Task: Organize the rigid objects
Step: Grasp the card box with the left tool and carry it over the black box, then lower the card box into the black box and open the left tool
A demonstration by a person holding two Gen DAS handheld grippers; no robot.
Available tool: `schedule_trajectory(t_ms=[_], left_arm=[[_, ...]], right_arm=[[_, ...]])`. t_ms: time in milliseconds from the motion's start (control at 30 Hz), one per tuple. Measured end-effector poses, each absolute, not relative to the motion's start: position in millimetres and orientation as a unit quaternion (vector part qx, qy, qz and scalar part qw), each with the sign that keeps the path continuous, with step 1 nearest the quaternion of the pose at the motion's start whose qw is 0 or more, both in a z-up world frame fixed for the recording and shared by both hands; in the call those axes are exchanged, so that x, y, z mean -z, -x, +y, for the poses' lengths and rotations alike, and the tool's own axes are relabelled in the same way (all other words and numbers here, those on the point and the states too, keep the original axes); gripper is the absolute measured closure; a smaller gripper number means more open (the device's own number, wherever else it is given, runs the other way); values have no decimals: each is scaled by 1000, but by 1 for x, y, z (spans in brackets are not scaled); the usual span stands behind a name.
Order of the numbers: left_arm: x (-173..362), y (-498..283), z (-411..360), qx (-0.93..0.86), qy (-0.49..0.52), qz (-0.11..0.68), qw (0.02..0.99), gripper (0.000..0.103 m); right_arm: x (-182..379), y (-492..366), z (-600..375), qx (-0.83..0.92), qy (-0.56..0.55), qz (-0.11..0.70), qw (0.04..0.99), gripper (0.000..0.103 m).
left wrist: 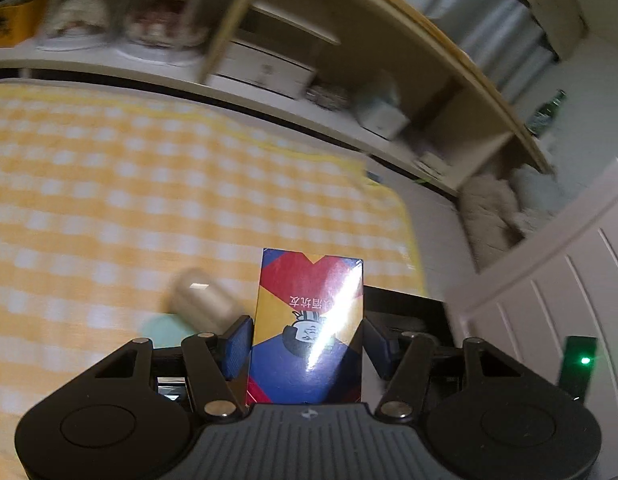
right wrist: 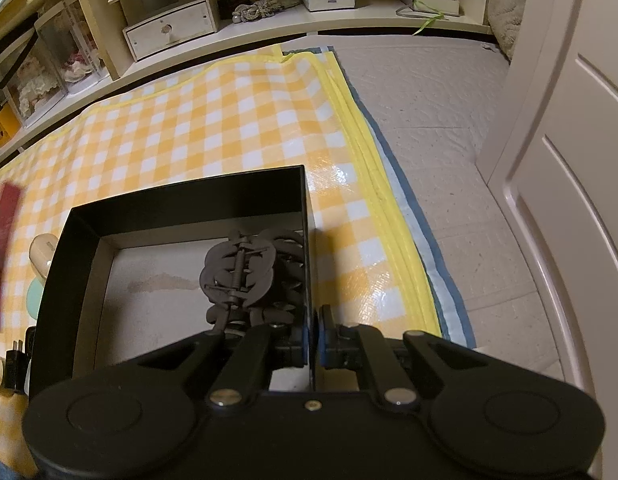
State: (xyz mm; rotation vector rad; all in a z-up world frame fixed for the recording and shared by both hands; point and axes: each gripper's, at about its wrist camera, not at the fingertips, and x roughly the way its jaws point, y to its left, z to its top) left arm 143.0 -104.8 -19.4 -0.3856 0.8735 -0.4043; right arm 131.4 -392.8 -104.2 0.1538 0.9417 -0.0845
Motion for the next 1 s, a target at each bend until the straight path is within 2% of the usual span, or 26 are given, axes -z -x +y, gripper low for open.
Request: schedule_trajectory(t_ms=[333,467,1000], left_arm=[[57,-167,-213,173,132,457,862,43],[76,-173,-228,143,119,466,865,43],[80,-176,-256,134,90,460,873,43]], right_arm=[[102,-128,-393,35,-76,451,889,97],[101,-129,-394,42,-71,451,889,97],[101,-131,-394,47,-80,451,888,97]])
